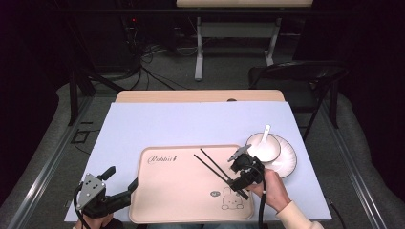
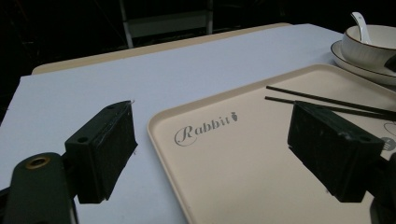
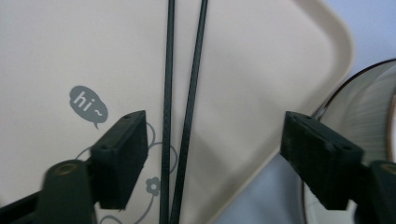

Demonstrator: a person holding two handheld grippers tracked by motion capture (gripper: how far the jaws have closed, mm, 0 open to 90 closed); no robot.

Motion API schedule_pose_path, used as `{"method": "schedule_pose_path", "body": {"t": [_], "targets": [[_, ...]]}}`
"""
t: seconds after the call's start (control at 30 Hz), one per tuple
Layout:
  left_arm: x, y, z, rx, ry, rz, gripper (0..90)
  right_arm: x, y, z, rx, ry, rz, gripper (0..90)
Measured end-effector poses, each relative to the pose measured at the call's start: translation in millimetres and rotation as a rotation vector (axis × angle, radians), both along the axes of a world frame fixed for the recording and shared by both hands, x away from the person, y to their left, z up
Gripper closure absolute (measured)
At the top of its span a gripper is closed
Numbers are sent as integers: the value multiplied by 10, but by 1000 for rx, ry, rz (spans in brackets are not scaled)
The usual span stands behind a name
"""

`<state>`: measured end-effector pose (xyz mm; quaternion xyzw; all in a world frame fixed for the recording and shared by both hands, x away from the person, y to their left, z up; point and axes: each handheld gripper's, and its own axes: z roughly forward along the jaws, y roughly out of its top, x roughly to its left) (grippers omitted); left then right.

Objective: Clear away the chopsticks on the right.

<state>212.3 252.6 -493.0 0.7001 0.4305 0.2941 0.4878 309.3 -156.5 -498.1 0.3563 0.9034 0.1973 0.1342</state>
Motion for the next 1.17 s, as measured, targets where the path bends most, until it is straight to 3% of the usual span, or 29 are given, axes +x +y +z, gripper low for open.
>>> {"method": "schedule_pose_path", "body": {"t": [0.13,0.27,0.43,0.6,0.9,1.0,1.13,1.17], "targets": [[2,1,-1,1,4,2,153,-96,-90,155,34,-82,23,139],[6,-4,-2,3,4,4,153,-213,-232,248,75,-122,47,84],[9,-4,-3,4,6,4,153,-411,-454,294,119,-179,38,19],[9,-10,-2,7,7,4,154,-594,-686,221,144,-228,8,0],[11,-9,-3,6,8,6,154,-876,-1031,32,185,-271,-31,0],[13,-9,-3,7,9,6,153,-962,-1104,-6,222,-261,-57,0],[15,-13,-2,9,10,4,153,-1013,-1145,-38,224,-250,-66,0],[14,-10,-2,6,9,6,154,-1031,-1166,-53,245,-233,-77,0]]}}
